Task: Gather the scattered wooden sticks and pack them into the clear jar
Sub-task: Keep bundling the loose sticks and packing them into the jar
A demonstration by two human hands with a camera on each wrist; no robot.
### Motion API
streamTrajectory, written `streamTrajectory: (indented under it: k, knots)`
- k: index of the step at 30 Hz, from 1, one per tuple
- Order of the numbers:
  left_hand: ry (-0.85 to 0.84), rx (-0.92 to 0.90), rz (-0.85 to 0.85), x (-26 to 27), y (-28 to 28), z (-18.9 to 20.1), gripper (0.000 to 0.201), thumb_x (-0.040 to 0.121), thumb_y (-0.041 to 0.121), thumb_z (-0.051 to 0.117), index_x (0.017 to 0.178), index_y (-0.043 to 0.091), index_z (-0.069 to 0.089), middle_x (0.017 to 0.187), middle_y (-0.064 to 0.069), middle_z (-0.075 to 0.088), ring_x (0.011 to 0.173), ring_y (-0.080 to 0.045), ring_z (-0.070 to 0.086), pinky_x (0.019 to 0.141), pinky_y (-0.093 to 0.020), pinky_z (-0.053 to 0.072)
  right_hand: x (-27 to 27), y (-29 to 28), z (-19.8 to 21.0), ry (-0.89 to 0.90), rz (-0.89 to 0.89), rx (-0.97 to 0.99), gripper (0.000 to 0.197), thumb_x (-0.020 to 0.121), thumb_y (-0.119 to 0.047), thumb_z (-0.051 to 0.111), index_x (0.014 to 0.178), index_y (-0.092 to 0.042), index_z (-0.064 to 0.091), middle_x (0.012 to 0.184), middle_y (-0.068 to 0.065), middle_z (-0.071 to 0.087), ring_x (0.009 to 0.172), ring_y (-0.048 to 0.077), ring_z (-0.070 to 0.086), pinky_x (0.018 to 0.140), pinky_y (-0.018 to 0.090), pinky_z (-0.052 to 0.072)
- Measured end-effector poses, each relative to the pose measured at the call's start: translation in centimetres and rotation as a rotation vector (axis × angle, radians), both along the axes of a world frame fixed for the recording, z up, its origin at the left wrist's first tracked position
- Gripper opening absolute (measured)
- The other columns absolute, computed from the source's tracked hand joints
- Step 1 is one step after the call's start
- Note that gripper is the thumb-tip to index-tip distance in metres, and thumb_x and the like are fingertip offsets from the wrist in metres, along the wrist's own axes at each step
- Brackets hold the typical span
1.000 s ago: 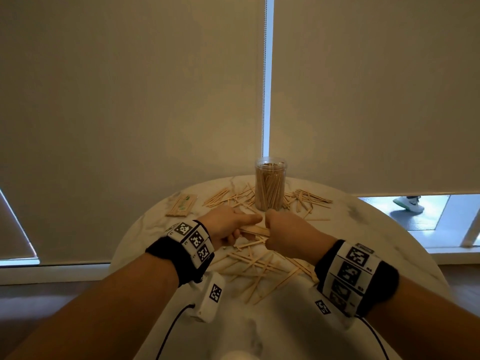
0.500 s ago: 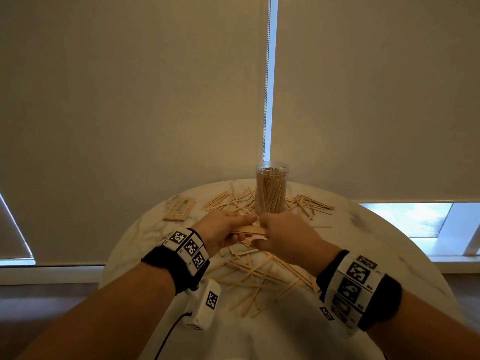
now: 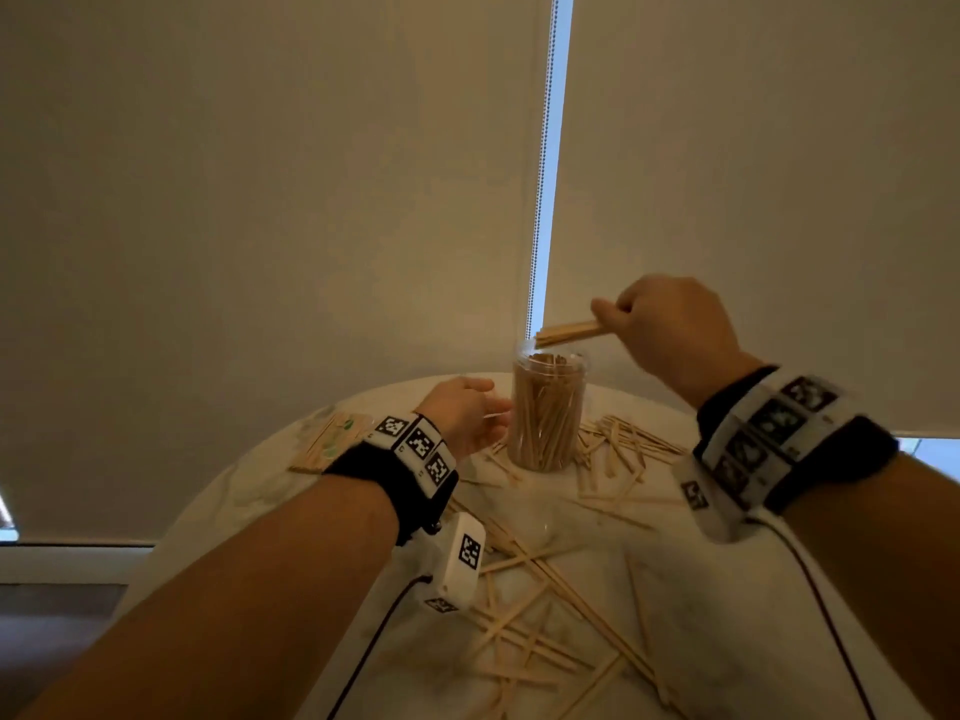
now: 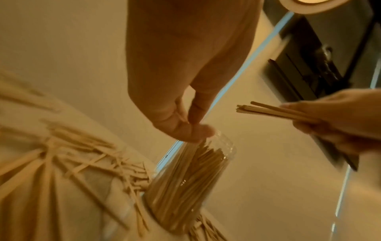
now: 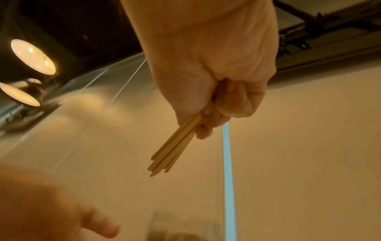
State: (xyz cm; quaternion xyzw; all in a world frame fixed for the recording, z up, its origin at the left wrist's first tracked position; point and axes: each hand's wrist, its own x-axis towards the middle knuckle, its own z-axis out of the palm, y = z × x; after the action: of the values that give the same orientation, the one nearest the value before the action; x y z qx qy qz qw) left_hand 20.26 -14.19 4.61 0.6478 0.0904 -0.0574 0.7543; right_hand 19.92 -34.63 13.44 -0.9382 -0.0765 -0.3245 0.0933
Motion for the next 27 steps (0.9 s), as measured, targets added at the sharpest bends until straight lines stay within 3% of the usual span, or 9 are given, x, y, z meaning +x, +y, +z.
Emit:
streamTrajectory:
  k: [4, 6, 8, 10, 14, 18, 20, 23, 27]
  knots:
    - [-0.071, 0.479, -0.13, 4.7, -1.2, 0.2, 0.112, 0.07, 0.022, 0.089, 0.156, 0.02, 0.017, 0.151, -0.018, 0.041, 0.129, -0.033, 0.049, 0.102, -0.046, 0.049, 5.8, -0.2, 2.1, 0.036, -0.034, -0.2, 0.043, 0.093, -0.046, 0.06, 0.066, -0.012, 0.062, 0.059, 0.005, 0.054, 0.066, 0.027, 0.057, 0.06, 0.033, 0.043]
    - [-0.168, 0.631, -0.147, 6.0, -2.1, 0.3, 0.129, 0.068, 0.037, 0.09, 0.158, 0.012, 0.002, 0.156, -0.014, 0.035, 0.139, -0.032, 0.041, 0.111, -0.041, 0.037, 7.9, 0.5, 2.3, 0.103, -0.038, -0.326, 0.044, 0.091, -0.045, 0.064, 0.059, -0.015, 0.053, 0.057, 0.003, 0.05, 0.065, 0.027, 0.056, 0.06, 0.032, 0.042]
    - [-0.231, 0.583, -0.16, 7.6, -3.0, 0.0, 0.133, 0.066, 0.041, 0.09, 0.158, 0.007, -0.001, 0.153, -0.01, 0.042, 0.138, -0.027, 0.043, 0.106, -0.033, 0.037, 9.2, 1.3, 2.1, 0.197, -0.02, -0.456, 0.043, 0.089, -0.045, 0.067, 0.062, -0.013, 0.058, 0.059, 0.002, 0.053, 0.065, 0.023, 0.057, 0.061, 0.032, 0.045]
    - [-0.293, 0.503, -0.209, 9.1, -3.5, -0.8, 0.132, 0.053, 0.049, 0.095, 0.154, 0.007, 0.023, 0.137, -0.003, 0.058, 0.125, -0.023, 0.058, 0.102, -0.031, 0.044, 10.2, 2.0, 1.3, 0.293, 0.045, -0.561, 0.035, 0.088, -0.044, 0.068, 0.073, -0.012, 0.07, 0.065, 0.0, 0.06, 0.068, 0.019, 0.059, 0.065, 0.031, 0.048]
    - [-0.431, 0.502, -0.301, 10.8, -3.4, -2.5, 0.068, 0.054, 0.039, 0.094, 0.112, 0.014, 0.069, 0.098, 0.0, 0.077, 0.093, -0.016, 0.073, 0.083, -0.037, 0.059, 11.6, 3.7, -1.3, 0.48, 0.169, -0.529, 0.021, 0.093, -0.033, 0.063, 0.096, -0.016, 0.076, 0.09, -0.003, 0.07, 0.084, 0.016, 0.061, 0.076, 0.029, 0.047]
    - [-0.512, 0.524, -0.309, 10.5, -3.2, -2.4, 0.041, 0.073, 0.021, 0.088, 0.108, 0.013, 0.071, 0.081, 0.005, 0.073, 0.058, 0.005, 0.064, 0.051, -0.014, 0.048, 12.4, 4.2, -2.8, 0.409, 0.054, -0.558, 0.038, 0.097, -0.031, 0.056, 0.067, -0.009, 0.058, 0.064, 0.001, 0.053, 0.068, 0.021, 0.055, 0.07, 0.032, 0.049]
    - [-0.503, 0.535, -0.3, 10.4, -3.2, -2.4, 0.041, 0.073, 0.022, 0.088, 0.109, 0.012, 0.07, 0.079, 0.005, 0.071, 0.05, 0.006, 0.059, 0.045, -0.014, 0.043, 12.2, 4.5, -2.9, 0.405, 0.014, -0.607, 0.039, 0.098, -0.029, 0.054, 0.063, -0.012, 0.051, 0.062, 0.0, 0.048, 0.068, 0.022, 0.052, 0.07, 0.032, 0.049]
    - [-0.47, 0.565, -0.281, 10.2, -3.2, -2.4, 0.054, 0.067, 0.036, 0.09, 0.113, 0.017, 0.068, 0.083, 0.004, 0.071, 0.055, 0.0, 0.061, 0.045, -0.016, 0.044, 11.8, 5.5, -2.4, 0.509, 0.039, -0.575, 0.022, 0.097, -0.021, 0.053, 0.098, -0.007, 0.07, 0.088, 0.007, 0.066, 0.081, 0.024, 0.055, 0.077, 0.034, 0.049]
    - [-0.402, 0.578, -0.244, 11.0, -3.3, -3.1, 0.096, 0.038, 0.065, 0.091, 0.118, 0.02, 0.064, 0.097, 0.002, 0.076, 0.087, -0.016, 0.073, 0.073, -0.036, 0.062, 11.2, 5.6, -0.5, 0.61, 0.134, -0.31, 0.023, 0.088, -0.015, 0.068, 0.11, -0.011, 0.074, 0.105, 0.005, 0.073, 0.087, 0.018, 0.066, 0.084, 0.034, 0.055]
